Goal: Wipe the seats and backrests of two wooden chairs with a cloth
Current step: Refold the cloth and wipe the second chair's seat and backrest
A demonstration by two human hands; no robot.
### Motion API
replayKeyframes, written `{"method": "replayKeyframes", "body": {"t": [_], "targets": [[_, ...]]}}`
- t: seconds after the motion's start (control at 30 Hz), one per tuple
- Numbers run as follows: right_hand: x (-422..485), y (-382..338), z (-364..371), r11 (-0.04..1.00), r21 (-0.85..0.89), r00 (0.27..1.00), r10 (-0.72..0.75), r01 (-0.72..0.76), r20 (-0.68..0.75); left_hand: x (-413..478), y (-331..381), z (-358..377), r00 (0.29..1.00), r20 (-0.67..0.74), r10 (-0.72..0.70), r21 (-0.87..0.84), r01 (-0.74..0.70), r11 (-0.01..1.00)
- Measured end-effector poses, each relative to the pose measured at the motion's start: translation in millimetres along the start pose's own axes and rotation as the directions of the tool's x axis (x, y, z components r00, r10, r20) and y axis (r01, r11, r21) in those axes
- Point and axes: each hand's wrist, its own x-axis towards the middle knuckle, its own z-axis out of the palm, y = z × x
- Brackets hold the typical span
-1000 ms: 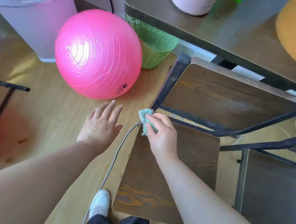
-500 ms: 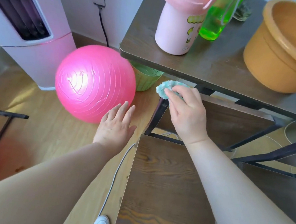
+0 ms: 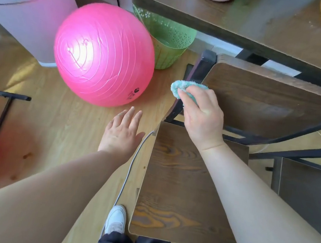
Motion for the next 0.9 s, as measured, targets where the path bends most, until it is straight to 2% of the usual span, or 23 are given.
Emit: {"method": "replayKeyframes", "body": {"t": [0.23,0.43,0.5,0.57,0.63,0.7,0.8,0.9], "targets": [[-58,-9,44,1.000,0.000,0.960,0.026,-0.027,0.279,4,-6,25,0.999,0.049,-0.011,-0.017,0.012,1.000],[-86,-15,72,0.990,-0.003,0.855,0.126,-0.144,0.502,2,-10,41,0.997,0.070,-0.014,-0.003,0.014,1.000],[-89,-19,77,0.969,0.005,0.792,0.200,-0.248,0.577,2,-10,43,0.997,0.073,-0.010,0.016,0.009,1.000],[-92,-21,82,0.913,0.015,0.707,0.305,-0.407,0.638,1,-7,44,0.997,0.074,-0.010,0.028,0.008,1.000],[-93,-21,85,0.803,0.037,0.596,0.409,-0.595,0.691,-2,-3,44,0.997,0.077,-0.018,0.020,0.017,1.000],[-95,-21,79,0.692,0.048,0.503,0.473,-0.720,0.723,-5,4,41,0.996,0.085,-0.025,0.010,0.024,1.000],[-107,-19,50,0.584,0.058,0.449,0.553,-0.810,0.701,-15,18,36,0.996,0.085,-0.004,0.007,0.003,1.000],[-133,-14,15,0.530,0.025,0.401,0.608,-0.847,0.685,-28,34,35,0.994,0.103,0.037,0.005,-0.038,0.999]]}}
